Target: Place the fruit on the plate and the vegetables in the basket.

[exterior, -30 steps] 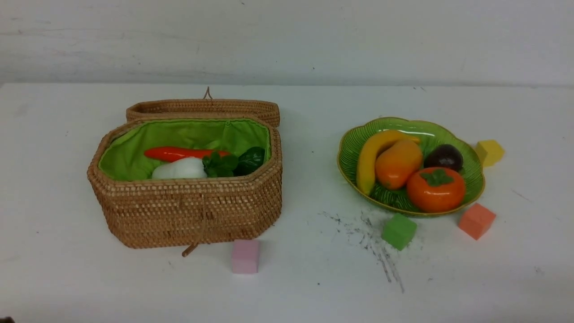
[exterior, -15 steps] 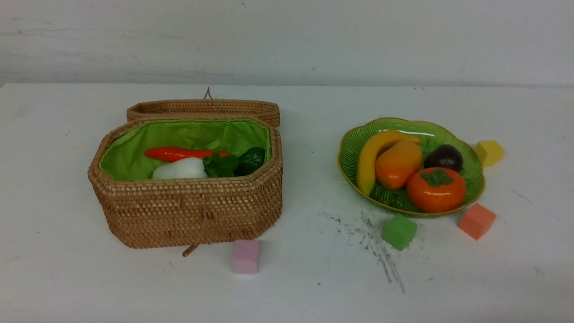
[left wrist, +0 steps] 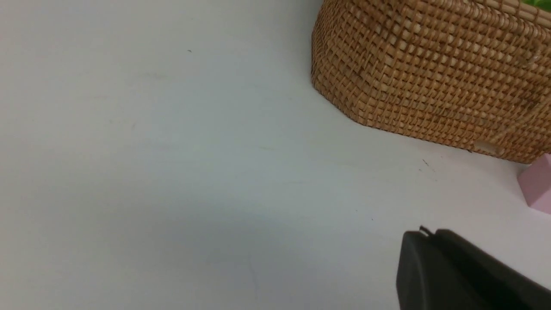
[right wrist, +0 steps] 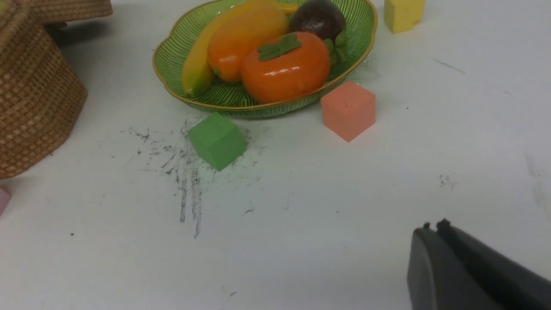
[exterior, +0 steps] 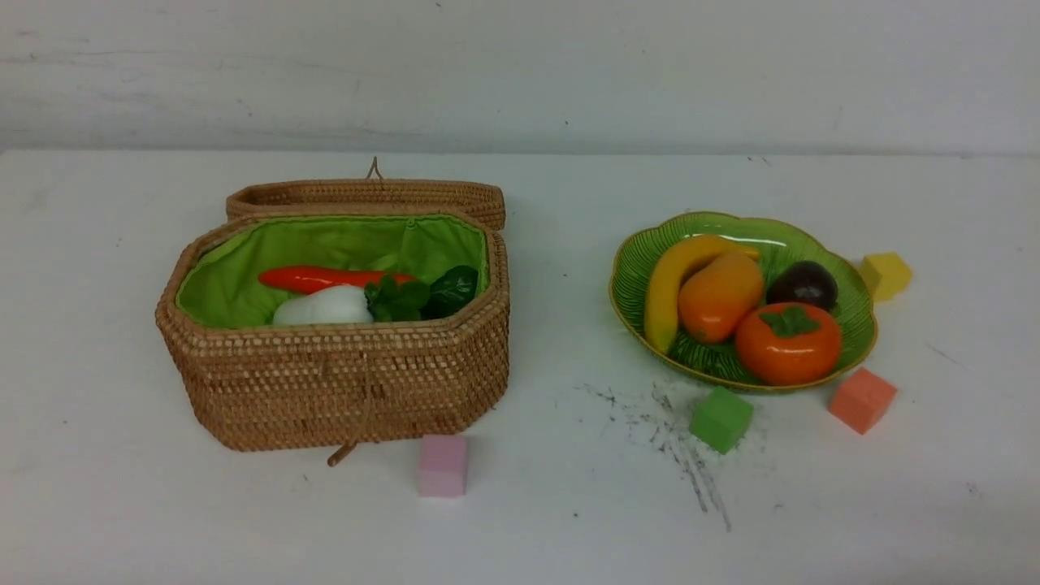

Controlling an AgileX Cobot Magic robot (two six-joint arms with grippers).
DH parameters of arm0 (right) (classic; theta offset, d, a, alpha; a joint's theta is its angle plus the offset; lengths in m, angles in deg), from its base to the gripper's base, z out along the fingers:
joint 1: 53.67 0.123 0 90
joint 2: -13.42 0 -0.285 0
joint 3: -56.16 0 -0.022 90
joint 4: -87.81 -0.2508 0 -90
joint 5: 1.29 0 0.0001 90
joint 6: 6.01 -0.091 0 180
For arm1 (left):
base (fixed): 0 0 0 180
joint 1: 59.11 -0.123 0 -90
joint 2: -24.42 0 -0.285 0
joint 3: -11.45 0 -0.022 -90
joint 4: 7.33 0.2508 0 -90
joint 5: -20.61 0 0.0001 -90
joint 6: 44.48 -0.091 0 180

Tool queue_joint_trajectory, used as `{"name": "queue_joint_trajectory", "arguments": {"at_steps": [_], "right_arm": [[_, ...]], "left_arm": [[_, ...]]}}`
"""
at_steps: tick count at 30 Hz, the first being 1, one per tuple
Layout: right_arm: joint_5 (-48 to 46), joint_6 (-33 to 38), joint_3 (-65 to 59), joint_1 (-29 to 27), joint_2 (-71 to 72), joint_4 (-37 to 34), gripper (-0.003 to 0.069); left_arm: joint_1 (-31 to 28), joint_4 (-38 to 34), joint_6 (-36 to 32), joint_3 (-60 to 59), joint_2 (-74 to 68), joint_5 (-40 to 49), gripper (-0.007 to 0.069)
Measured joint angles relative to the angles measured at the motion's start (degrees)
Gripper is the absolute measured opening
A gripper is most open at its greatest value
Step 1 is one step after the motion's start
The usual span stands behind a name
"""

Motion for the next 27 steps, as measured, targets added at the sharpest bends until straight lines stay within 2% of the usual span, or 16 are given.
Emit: {"name": "queue_joint_trajectory", "arguments": {"at_steps": [15, 21, 27], "right_arm": [[-0.36, 0.0, 0.0, -6.34, 2.87, 0.05, 0.0027], [-0.99, 0.0, -0.37, -7.31, 5.46, 5.62, 0.0031], [-0.39, 0.0, -10.91, -7.31, 12.32, 7.07, 0.0038]], "left_arm": [[0.0, 0.0, 0.0, 0.0, 0.0, 0.0, 0.0017], [0.0, 0.0, 0.0, 0.0, 0.0, 0.0, 0.0018], [0.0, 0.0, 0.0, 0.0, 0.0, 0.0, 0.002]]}}
